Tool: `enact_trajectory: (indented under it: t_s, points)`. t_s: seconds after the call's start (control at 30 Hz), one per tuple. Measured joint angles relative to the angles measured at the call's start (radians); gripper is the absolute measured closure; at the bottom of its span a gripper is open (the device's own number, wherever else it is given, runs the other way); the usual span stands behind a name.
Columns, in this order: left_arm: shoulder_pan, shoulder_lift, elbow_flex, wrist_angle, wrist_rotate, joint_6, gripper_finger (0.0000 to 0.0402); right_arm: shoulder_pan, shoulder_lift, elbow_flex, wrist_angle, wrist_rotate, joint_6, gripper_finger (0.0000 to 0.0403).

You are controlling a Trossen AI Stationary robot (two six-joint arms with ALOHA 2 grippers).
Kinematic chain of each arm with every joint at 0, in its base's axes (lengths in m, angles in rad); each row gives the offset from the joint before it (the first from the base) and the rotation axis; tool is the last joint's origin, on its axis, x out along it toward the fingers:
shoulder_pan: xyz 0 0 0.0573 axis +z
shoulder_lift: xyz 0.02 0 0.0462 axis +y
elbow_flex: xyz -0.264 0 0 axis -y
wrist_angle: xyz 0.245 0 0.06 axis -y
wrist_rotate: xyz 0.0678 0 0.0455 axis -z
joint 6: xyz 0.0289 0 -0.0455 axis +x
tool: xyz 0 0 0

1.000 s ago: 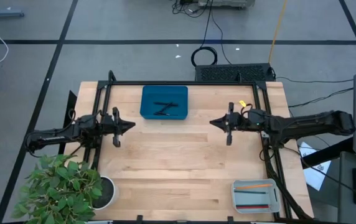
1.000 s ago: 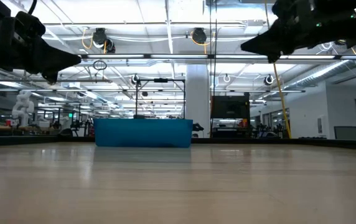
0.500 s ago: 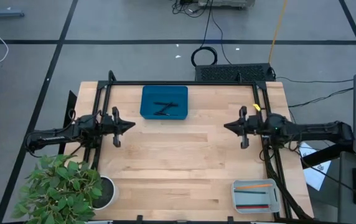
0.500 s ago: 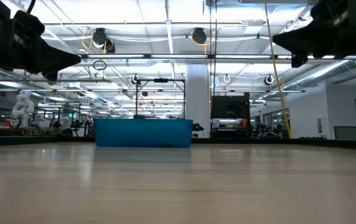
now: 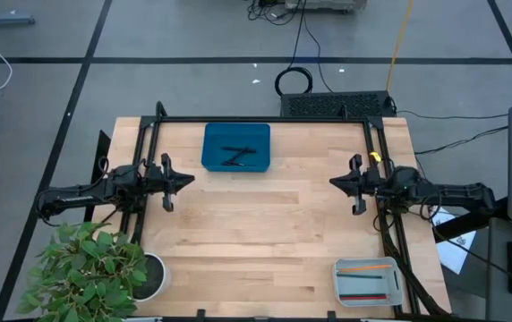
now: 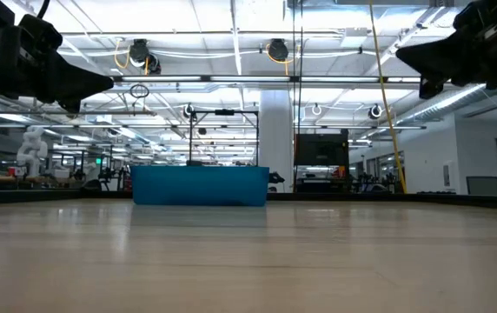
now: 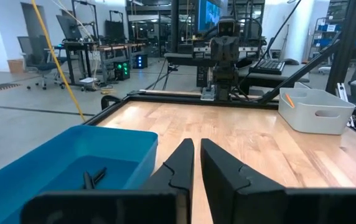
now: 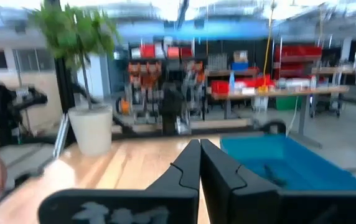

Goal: Sort pens & pencils
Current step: Return to Home Position

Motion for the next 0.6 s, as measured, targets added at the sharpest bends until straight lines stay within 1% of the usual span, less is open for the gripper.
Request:
enact_trajectory:
  t_s: [0.13,0.23,0.33,0.47,0.6]
  points:
    - [0.0,0.0,0.0,0.0,0.0,0.0,0.0366,0.0,-0.033,-0.032,0.011,0.0,0.009,0.0403]
    - [0.0,0.0,0.0,0.0,0.0,0.0,0.0366,0.0,-0.044,-0.034,-0.035,0.001,-0.013,0.0403]
    - [0.0,0.0,0.0,0.0,0.001,0.0,0.0366,0.0,-0.042,-0.034,-0.129,0.011,-0.05,0.0403]
    - [0.0,0.0,0.0,0.0,0.001,0.0,0.0366,0.0,-0.042,-0.035,-0.215,0.081,-0.049,0.0403]
    - [0.0,0.0,0.0,0.0,0.001,0.0,0.0366,0.0,-0.037,-0.035,-0.233,0.079,-0.035,0.0403]
